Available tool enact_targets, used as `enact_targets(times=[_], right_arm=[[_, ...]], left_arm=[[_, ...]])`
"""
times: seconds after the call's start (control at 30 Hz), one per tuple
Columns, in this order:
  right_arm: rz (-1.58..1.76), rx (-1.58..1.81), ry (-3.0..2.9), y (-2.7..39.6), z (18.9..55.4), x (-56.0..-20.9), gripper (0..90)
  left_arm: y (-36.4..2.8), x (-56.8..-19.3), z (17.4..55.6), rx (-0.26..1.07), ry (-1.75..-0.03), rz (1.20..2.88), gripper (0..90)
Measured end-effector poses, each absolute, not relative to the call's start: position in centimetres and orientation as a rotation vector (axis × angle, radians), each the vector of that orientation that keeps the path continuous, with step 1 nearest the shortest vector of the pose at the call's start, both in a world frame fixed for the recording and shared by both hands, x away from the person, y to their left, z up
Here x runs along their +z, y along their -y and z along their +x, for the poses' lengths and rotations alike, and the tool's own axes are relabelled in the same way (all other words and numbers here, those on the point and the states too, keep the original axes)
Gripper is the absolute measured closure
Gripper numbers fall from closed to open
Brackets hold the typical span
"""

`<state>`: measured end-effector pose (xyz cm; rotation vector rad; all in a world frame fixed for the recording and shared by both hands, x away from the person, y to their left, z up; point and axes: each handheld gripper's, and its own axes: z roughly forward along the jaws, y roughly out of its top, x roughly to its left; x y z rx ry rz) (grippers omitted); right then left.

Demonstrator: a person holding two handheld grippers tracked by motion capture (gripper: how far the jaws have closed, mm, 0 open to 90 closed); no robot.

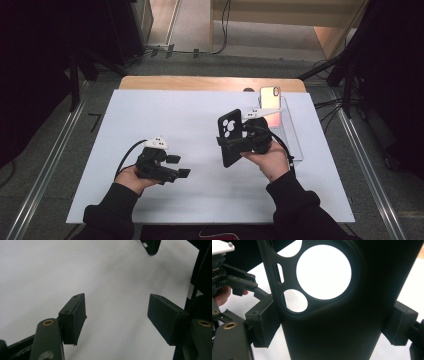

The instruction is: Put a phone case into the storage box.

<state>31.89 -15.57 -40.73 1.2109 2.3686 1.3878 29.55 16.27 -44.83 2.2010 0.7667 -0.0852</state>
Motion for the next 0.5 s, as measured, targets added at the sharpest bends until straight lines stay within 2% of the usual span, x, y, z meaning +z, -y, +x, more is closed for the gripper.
enact_targets(times=[0.5], right_arm=[[1.221, 1.412, -2.355, 18.2, 32.3, -38.1, 12.9]], left_arm=[[-17.7, -45.5, 29.1, -0.085, -0.802, 2.188, 31.2]])
